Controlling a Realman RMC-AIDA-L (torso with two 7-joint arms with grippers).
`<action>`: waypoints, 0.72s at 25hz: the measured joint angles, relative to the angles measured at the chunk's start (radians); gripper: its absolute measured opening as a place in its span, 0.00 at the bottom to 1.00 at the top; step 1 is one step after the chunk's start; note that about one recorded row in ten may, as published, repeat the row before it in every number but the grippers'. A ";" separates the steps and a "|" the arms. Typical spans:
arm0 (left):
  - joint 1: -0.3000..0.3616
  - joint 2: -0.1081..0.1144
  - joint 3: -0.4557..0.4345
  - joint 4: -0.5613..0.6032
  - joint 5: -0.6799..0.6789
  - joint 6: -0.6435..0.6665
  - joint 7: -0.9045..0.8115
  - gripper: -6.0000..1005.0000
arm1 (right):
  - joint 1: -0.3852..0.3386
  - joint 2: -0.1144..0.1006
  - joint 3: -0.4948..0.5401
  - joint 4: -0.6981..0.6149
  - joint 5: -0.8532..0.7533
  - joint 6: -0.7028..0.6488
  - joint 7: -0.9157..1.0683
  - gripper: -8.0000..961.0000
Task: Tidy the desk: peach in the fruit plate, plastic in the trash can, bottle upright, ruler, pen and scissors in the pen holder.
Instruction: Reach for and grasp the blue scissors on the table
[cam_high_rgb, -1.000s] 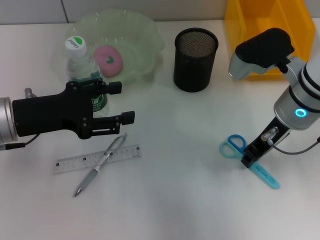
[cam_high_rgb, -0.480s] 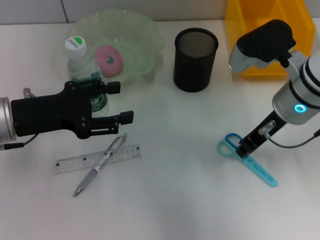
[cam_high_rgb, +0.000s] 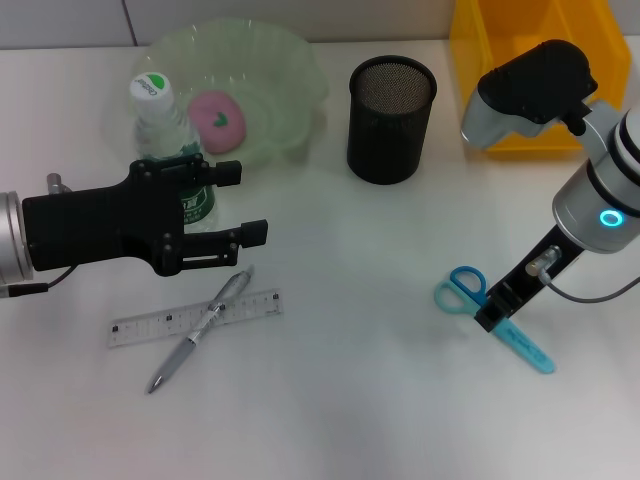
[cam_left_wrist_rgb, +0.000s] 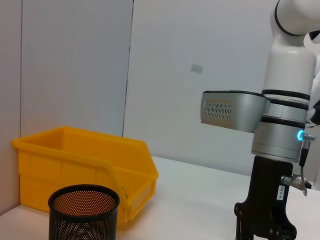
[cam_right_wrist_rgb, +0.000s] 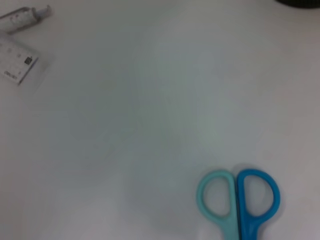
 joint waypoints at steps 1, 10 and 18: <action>0.000 0.000 0.000 0.000 0.000 0.000 0.000 0.75 | 0.000 0.000 0.000 0.000 0.000 0.000 0.000 0.31; 0.000 0.000 0.000 -0.004 0.000 0.000 0.000 0.75 | -0.003 -0.001 -0.008 0.015 -0.004 0.015 0.004 0.50; 0.000 -0.001 0.000 -0.008 0.000 -0.002 0.014 0.75 | 0.003 -0.001 -0.010 0.053 -0.005 0.037 0.004 0.49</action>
